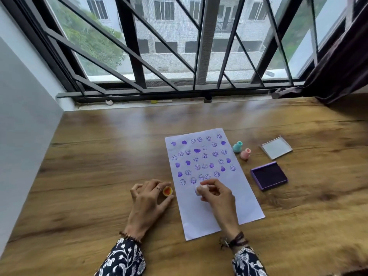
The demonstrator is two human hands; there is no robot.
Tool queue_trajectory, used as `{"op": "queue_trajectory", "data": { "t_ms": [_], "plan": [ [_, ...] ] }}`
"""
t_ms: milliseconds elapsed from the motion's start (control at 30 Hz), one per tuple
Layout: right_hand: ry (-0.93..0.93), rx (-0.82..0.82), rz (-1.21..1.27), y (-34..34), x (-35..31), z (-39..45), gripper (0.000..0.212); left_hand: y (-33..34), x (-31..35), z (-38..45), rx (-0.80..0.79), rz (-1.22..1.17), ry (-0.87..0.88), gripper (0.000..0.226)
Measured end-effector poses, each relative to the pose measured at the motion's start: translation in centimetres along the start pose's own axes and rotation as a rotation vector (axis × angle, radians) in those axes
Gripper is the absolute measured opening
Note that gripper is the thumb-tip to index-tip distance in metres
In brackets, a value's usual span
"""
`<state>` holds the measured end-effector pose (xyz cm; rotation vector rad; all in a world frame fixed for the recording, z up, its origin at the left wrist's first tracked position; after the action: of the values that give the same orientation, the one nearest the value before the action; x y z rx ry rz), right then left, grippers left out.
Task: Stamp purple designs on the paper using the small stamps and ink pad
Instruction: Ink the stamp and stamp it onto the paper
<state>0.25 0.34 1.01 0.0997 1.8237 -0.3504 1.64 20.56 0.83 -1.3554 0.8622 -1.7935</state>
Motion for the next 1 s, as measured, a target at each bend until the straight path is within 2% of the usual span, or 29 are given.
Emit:
{"op": "queue_trajectory", "data": {
  "t_ms": [100, 233, 433, 467, 600, 833, 933, 1000],
  "plan": [
    [-0.049, -0.02, -0.177, 1.6, -1.1, -0.3, 0.01, 0.6, 0.0, 0.2, -0.058, -0.012, -0.014, 0.049],
    [-0.247, 0.017, -0.52, 3.0, -4.2, -0.7, 0.018, 1.1, 0.0, 0.6, -0.101, 0.01, -0.047, 0.048],
    [-0.576, 0.154, -0.734, 4.9, -8.9, -2.0, 0.008, 1.2, -0.2, 0.6, -0.114, 0.04, -0.052, 0.051],
    [-0.567, 0.14, -0.783, 5.3, -8.2, -2.1, 0.008, 1.2, -0.2, 0.6, -0.109, 0.04, -0.054, 0.05],
    [-0.34, -0.027, -0.858, 5.9, -2.8, -1.8, 0.016, 1.2, -0.1, 0.6, -0.109, 0.016, -0.068, 0.048],
    [-0.376, 0.02, -0.856, 5.8, -2.2, -1.6, 0.014, 1.4, -0.4, 0.6, -0.124, -0.002, -0.046, 0.049],
    [-0.26, -0.014, -0.7, 5.0, -2.0, -0.8, 0.015, 1.3, -0.7, 0.4, -0.166, -0.051, -0.032, 0.053],
    [-0.083, -0.02, -0.457, 3.8, -1.5, -0.1, 0.014, 1.1, -0.9, 0.3, -0.177, -0.089, -0.014, 0.053]
  ]
}}
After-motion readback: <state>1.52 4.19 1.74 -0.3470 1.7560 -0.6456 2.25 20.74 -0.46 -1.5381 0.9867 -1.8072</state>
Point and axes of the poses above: each hand's wrist, its own z-axis towards the middle knuckle, its own y-axis out of the palm, x = y × z, the point moved 6 cm from there along z, towards the middle knuckle, and after that the axes turned 3 degrees about x, right-handed, at the moved point
